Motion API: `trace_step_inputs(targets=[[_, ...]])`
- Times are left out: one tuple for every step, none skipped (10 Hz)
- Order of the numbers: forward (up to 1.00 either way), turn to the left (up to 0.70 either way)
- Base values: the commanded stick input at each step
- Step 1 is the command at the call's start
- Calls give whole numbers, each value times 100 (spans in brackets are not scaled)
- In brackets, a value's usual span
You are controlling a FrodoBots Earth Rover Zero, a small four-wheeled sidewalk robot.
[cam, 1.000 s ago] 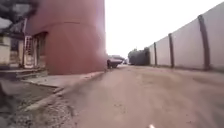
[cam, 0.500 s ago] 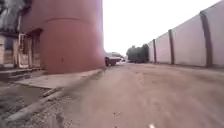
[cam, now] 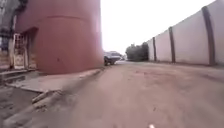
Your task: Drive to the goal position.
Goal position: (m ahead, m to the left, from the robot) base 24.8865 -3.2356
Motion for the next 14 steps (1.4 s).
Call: trace_step_inputs(targets=[[50,0],[50,0],[50,0],[50,0],[50,0],[50,0],[50,0],[50,0],[50,-2],[50,-9],[50,-4],[50,0],[50,0],[50,0]])
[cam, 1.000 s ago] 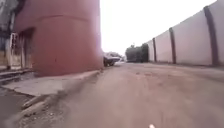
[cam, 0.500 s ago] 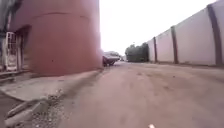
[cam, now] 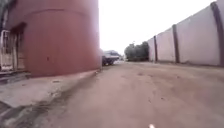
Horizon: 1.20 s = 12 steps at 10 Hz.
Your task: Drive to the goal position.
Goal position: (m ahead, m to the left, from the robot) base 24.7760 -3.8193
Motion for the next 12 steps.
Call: trace_step_inputs(targets=[[50,0],[50,0],[50,0],[50,0],[50,0],[50,0],[50,-11],[50,0],[50,0],[50,0],[50,-6],[50,-23]])
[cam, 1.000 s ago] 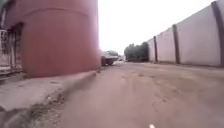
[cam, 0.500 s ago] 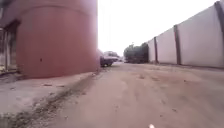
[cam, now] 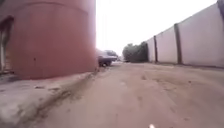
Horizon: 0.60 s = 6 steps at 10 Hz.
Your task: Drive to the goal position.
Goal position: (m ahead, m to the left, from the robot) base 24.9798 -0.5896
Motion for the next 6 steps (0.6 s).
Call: trace_step_inputs(targets=[[50,-40],[50,-34],[50,0],[50,0],[50,0],[50,0]])
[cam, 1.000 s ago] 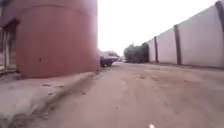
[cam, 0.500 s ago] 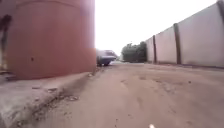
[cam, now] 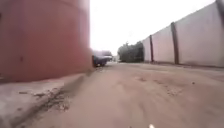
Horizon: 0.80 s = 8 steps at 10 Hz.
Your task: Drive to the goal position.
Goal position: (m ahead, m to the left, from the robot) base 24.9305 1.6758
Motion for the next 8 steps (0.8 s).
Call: trace_step_inputs(targets=[[50,0],[50,0],[50,0],[50,0],[50,0],[50,0],[50,0],[50,0]])
